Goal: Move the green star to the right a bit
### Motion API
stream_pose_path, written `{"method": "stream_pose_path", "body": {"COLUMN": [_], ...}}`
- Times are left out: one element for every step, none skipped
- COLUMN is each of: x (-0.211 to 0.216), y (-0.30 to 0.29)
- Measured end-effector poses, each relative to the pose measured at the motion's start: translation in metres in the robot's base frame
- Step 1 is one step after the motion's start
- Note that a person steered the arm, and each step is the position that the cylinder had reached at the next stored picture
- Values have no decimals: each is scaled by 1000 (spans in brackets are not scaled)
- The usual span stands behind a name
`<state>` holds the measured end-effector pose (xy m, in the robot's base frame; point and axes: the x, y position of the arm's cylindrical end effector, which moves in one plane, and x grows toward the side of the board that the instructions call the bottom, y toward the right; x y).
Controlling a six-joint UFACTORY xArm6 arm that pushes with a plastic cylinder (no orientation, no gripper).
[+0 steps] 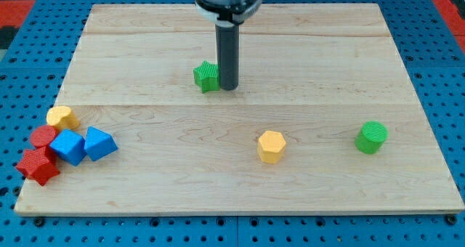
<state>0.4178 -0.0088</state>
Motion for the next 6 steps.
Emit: {"method": "stream_pose_path", "body": {"x": [20,22,1,-18,-31,-23], "y": [-16,-75,-97,-83,-56,-47]}}
